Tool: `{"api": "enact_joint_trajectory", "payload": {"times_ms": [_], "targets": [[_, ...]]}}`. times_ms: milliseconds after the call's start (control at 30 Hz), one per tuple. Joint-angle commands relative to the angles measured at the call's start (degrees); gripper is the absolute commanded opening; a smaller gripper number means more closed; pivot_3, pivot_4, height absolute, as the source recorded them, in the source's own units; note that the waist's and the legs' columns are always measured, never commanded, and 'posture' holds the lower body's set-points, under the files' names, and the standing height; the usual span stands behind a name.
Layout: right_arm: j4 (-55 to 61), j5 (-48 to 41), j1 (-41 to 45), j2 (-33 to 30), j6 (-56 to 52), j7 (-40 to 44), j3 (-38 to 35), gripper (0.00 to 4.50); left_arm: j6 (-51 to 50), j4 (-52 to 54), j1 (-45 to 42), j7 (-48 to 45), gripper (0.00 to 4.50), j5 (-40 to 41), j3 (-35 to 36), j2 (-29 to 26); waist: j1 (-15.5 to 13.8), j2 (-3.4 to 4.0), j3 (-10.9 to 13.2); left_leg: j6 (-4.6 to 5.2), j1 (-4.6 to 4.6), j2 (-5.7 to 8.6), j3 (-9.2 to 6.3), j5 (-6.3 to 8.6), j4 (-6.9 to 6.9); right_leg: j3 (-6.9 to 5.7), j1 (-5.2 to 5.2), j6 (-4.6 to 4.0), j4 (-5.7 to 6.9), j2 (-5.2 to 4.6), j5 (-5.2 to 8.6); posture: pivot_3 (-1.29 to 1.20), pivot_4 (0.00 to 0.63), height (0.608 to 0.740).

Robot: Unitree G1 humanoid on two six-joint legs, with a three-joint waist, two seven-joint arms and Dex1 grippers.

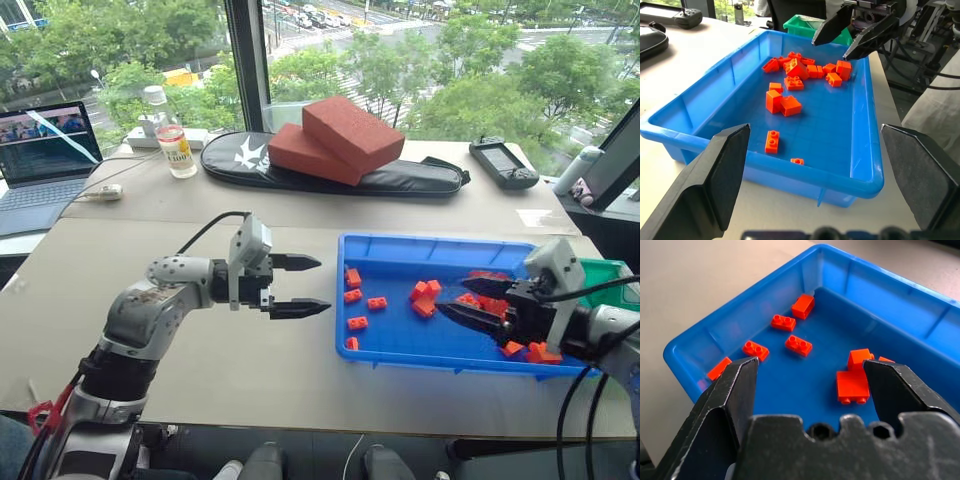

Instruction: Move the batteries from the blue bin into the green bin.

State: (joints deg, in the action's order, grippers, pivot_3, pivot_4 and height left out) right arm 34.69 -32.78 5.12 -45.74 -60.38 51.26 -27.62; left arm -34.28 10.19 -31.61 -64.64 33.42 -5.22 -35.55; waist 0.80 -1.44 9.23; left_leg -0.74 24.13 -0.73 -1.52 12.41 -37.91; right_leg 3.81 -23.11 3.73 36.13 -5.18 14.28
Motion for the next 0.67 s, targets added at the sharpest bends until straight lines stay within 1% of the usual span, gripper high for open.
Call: {"api": "enact_joint_trajectory", "payload": {"times_ms": [33,300,667], "targets": [[-1.5,0.2,-0.5,-0.5,4.1,-1.4,-0.9,3.90,1.4,0.8,-0.5,-0.5,4.50,0.1,0.7,0.2,0.3,0.00,0.0,0.00,0.00,-0.01,0.01,0.00,0.00,0.00,-0.02,-0.01,0.01,0.01,0.00,0.00,0.150,0.740],[-3.2,0.6,-4.3,-0.1,10.0,-3.0,-0.1,3.90,2.0,0.7,-0.5,-1.4,4.50,-0.1,-0.2,0.7,0.1,0.00,0.0,0.00,-0.01,0.00,0.03,0.00,0.00,0.03,-0.02,-0.02,0.04,-0.01,0.01,0.00,0.150,0.740],[-3.0,-1.0,-6.3,-0.4,12.0,-4.9,-0.3,3.90,2.1,-0.1,-1.0,-2.1,4.50,-0.2,-0.1,1.1,0.1,0.00,0.0,0.00,-0.02,-0.01,0.02,0.00,0.00,0.03,-0.02,-0.02,0.05,0.01,0.01,0.00,0.150,0.740]]}}
